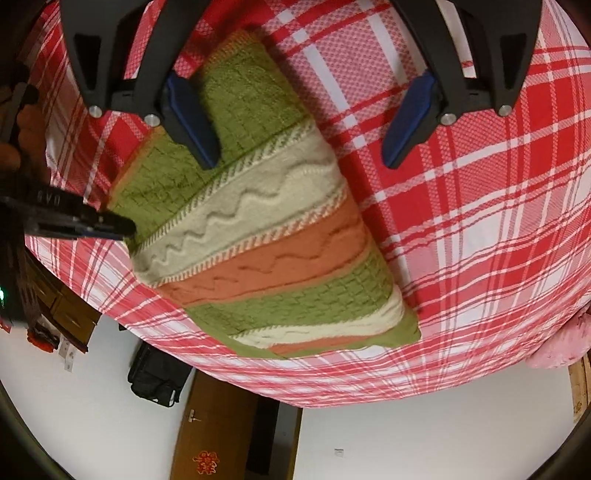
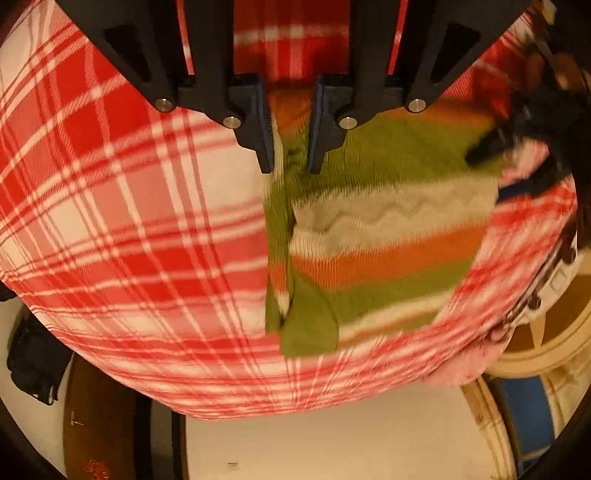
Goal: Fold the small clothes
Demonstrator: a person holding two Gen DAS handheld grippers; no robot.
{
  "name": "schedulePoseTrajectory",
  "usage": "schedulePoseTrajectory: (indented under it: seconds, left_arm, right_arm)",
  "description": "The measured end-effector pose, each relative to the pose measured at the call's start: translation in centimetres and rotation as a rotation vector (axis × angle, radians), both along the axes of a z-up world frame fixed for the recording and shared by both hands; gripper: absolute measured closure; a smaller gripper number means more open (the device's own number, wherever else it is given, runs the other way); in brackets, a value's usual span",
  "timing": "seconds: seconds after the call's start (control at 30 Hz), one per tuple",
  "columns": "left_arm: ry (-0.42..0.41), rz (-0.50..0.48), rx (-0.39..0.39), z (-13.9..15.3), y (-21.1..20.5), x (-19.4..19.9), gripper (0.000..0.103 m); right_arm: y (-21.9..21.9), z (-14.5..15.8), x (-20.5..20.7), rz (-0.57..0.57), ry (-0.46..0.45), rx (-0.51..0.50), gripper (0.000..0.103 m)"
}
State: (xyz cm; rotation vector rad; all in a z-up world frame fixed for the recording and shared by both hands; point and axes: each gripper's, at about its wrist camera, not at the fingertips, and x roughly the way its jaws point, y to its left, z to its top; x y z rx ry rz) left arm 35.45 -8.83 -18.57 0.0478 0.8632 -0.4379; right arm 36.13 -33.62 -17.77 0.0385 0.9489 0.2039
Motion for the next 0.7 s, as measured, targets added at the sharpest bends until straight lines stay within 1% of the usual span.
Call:
schedulePoseTrajectory:
  seconds: [0.07, 0.2, 0.37, 0.5, 0.53, 0.57, 0.6, 0.63, 0.67, 0.7]
  left_arm:
    - [0.002, 0.001, 0.007, 0.1, -0.1, -0.2, 0.011]
    - [0.008, -0.002, 0.012, 0.1, -0.1, -0.4, 0.011]
    - [0.020, -0.007, 0.008, 0.0, 0.1, -0.4, 0.010]
    - [0.019, -0.012, 0.017, 0.4, 0.1, -0.6, 0.010]
    - [0.014, -0.014, 0.022, 0.6, 0.1, -0.7, 0.010]
    - [0.007, -0.014, 0.025, 0.7, 0.2, -0.8, 0.010]
    - [-0.002, -0.016, 0.029, 0.9, 0.2, -0.9, 0.010]
    - [-0.013, -0.017, 0.039, 1.1, 0.2, -1.0, 0.010]
    - [-0.023, -0.016, 0.049, 1.2, 0.2, -1.1, 0.010]
    - [-0.033, -0.014, 0.053, 1.3, 0.3, -1.1, 0.010]
  right_arm:
    - [-0.1, -0.1, -0.1, -0.011, 0.006, 0.006, 0.085]
    - [0.8, -0.4, -0.9, -0.006, -0.006, -0.075, 0.085]
    - [0.7, -0.8, -1.5, -0.004, -0.022, -0.092, 0.085]
    - [0.8, -0.6, -1.4, 0.007, -0.009, -0.108, 0.085]
    - [0.6, -0.6, -1.4, 0.006, -0.008, -0.103, 0.083]
    - [0.5, -0.5, -1.4, 0.004, -0.009, -0.105, 0.074]
    - [0.3, 0.0, -1.4, -0.001, -0.016, -0.114, 0.070]
    - [0.0, 0.6, -1.5, -0.002, -0.021, -0.104, 0.068]
    - [-0.4, 1.8, -1.6, -0.024, -0.047, -0.085, 0.068]
    - [-0.6, 3.1, -1.8, -0.045, -0.095, -0.080, 0.068]
